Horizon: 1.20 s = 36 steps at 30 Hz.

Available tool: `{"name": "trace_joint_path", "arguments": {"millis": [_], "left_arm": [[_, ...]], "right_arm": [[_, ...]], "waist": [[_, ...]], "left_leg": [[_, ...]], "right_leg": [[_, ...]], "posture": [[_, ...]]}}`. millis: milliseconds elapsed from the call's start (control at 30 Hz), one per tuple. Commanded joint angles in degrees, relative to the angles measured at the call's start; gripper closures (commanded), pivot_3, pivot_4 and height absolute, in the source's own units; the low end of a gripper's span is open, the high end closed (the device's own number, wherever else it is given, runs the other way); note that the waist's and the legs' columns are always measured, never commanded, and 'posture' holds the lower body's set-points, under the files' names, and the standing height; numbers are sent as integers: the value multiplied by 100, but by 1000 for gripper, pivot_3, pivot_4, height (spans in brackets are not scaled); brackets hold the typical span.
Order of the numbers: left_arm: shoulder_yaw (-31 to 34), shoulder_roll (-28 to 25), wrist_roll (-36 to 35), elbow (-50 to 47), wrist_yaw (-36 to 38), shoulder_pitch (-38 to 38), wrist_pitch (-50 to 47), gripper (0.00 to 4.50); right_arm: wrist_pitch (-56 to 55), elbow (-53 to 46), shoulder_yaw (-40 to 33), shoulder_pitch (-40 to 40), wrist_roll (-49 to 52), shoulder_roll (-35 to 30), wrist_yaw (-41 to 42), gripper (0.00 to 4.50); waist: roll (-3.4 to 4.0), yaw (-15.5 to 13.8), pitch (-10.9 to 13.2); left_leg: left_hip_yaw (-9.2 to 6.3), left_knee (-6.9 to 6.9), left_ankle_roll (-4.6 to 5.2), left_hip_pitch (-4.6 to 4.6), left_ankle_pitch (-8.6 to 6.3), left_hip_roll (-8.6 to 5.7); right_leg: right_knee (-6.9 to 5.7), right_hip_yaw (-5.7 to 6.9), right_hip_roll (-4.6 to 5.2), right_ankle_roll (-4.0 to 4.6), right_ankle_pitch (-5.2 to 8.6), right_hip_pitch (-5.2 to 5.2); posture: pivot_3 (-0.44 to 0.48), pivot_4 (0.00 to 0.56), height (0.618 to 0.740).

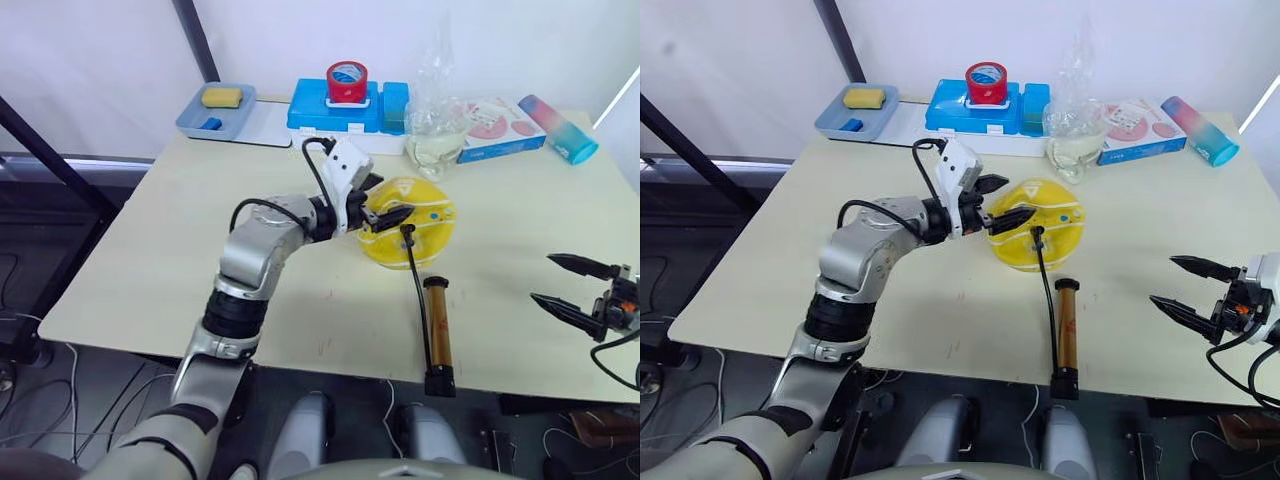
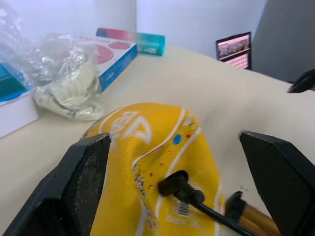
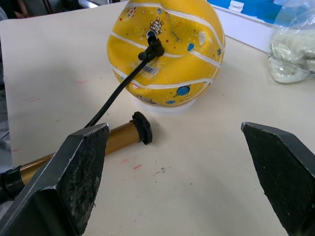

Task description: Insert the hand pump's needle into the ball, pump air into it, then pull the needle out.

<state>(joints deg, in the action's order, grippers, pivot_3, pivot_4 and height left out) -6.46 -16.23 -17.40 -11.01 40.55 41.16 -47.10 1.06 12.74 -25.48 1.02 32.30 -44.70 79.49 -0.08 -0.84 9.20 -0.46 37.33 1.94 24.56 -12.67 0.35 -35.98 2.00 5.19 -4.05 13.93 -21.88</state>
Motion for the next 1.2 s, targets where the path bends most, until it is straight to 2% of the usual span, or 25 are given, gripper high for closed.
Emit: {"name": "trace_joint_path", "arguments": {"millis": [33, 200, 267, 500, 733, 867, 1000, 1067, 1200], "left_arm": [[425, -497, -412, -648, 399, -568, 210, 70], [742, -999, -693, -870, 671, -1335, 510, 70], [947, -1342, -759, -957, 957, -1954, 769, 70], [1516, -2003, -1101, -1121, 1681, -3534, 1489, 70], [1921, -2509, -1152, -830, 2362, -4561, 2296, 70], [1916, -2621, -1180, -880, 2445, -4753, 2369, 70], [1578, -2594, -1156, -1080, 2346, -4758, 2232, 70], [1231, -2467, -1160, -1191, 2145, -4550, 1956, 70], [366, -2011, -1053, -1146, 1597, -3672, 1281, 70]], "right_arm": [[-32, -117, -64, 12, 160, 3, 65, 0], [-78, -96, -42, -36, 133, 14, 96, 0], [-85, -108, -49, -93, 140, 17, 132, 0], [-177, 1, -120, -219, 144, -45, 256, 0], [-383, 200, -171, -315, 92, -91, 374, 0], [-430, 210, -220, -393, 120, -112, 443, 0], [-450, 168, -250, -511, 153, -131, 538, 0], [-472, 128, -237, -571, 137, -135, 568, 0], [-497, 40, -205, -653, 116, -102, 574, 0]], "waist": [[3, 31, 1], [0, 21, 9], [0, 13, 9], [-1, 9, 10], [1, 1, 11], [1, 1, 12], [1, 0, 12], [3, -12, 11], [-3, -21, 13]], "left_leg": [[0, -2, 0, -6, 0, 3], [8, -6, 21, -28, -13, 8], [9, -1, 22, -32, -14, 8], [27, -4, 22, -56, -15, 26], [50, -8, 22, -71, -16, 43], [55, -9, 22, -71, -16, 47], [71, -14, 22, -71, -17, 53], [74, -14, 23, -71, -17, 54], [78, -2, 24, -73, -16, 52]], "right_leg": [[-2, -8, -3, 0, 0, 0], [-16, -38, -9, 2, 0, 1], [-21, -43, -9, 3, 0, 2], [-26, -65, -8, 29, 13, 12], [-27, -87, -6, 34, 12, 9], [-27, -91, -5, 35, 12, 4], [-27, -104, -6, 36, 11, -1], [-27, -105, -6, 36, 11, -1], [-37, -112, -12, 34, 10, 1]], "posture": [[0, 150, 739], [0, 150, 739], [0, 150, 739], [0, 150, 739], [0, 150, 739], [0, 150, 739], [0, 150, 739], [0, 150, 739], [0, 150, 739]]}}
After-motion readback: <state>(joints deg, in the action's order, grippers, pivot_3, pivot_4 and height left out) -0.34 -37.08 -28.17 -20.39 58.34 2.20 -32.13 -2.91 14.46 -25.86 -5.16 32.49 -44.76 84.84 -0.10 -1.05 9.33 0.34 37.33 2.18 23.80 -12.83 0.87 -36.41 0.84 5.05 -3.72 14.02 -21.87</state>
